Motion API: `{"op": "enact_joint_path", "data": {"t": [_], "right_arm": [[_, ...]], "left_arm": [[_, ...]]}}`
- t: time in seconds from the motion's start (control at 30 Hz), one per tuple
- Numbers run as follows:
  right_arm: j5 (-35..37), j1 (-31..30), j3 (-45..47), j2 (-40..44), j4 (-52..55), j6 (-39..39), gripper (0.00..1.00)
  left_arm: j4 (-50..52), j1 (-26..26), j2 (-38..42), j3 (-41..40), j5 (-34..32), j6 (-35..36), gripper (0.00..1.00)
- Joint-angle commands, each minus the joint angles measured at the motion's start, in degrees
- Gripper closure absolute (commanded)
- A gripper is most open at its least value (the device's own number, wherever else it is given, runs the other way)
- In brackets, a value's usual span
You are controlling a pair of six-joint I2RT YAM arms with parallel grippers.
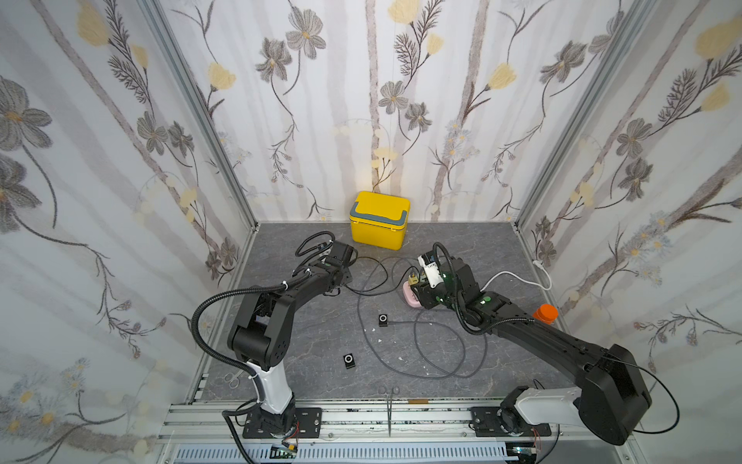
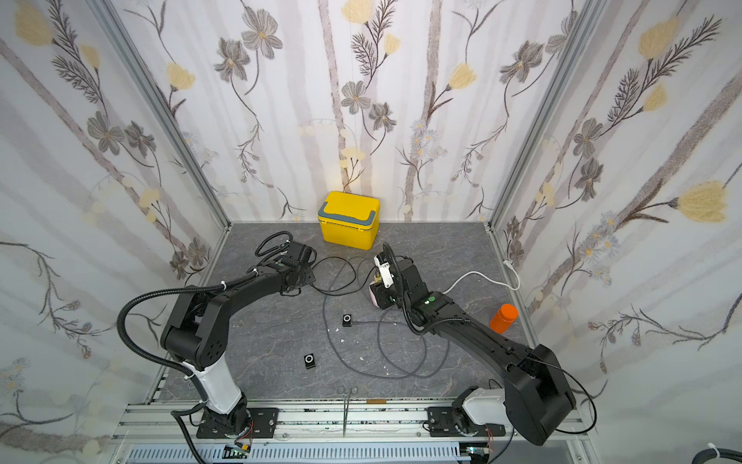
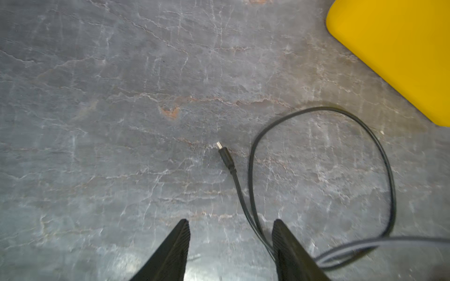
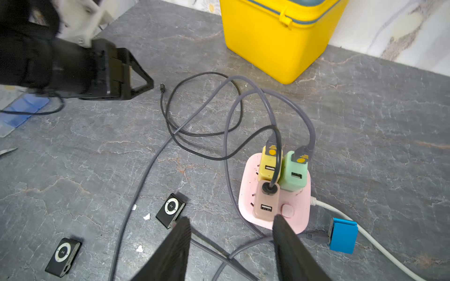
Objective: Charge mp3
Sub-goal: Insert the plug into the socket, then pick up the charging cable from the center of the board.
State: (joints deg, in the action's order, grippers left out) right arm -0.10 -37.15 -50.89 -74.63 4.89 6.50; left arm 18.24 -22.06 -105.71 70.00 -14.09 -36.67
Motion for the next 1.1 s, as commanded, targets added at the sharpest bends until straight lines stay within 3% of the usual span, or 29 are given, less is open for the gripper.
{"op": "enact_joint_path", "data": {"t": [0.0,0.43,0.6,0.7,0.87,0.97,1.07], "right_arm": [[-0.1,-0.3,0.9,1.6,-3.8,-2.7,0.46],[0.5,-1.0,1.0,1.3,-4.8,-3.7,0.47],[0.8,-1.6,1.3,1.2,-4.8,-3.8,0.47],[1.5,-1.8,1.3,1.2,-4.4,-3.9,0.47],[2.1,-2.4,1.8,1.7,-4.4,-4.0,0.48],[2.3,-2.5,2.0,1.8,-4.6,-3.9,0.48],[2.0,-2.8,2.0,1.8,-4.6,-3.8,0.48]], "left_arm": [[0.2,0.3,-3.2,3.0,1.0,-1.2,0.44],[-0.4,1.3,-10.9,7.2,1.5,-4.2,0.54],[0.7,1.4,-12.6,8.1,1.0,-4.2,0.66],[1.4,1.4,-12.9,7.3,0.2,-4.4,0.68],[1.8,1.5,-13.0,6.7,0.5,-3.7,0.82],[1.8,1.5,-12.4,6.5,1.4,-3.0,0.96],[2.0,1.5,-10.7,5.7,1.6,-2.9,1.0]]}}
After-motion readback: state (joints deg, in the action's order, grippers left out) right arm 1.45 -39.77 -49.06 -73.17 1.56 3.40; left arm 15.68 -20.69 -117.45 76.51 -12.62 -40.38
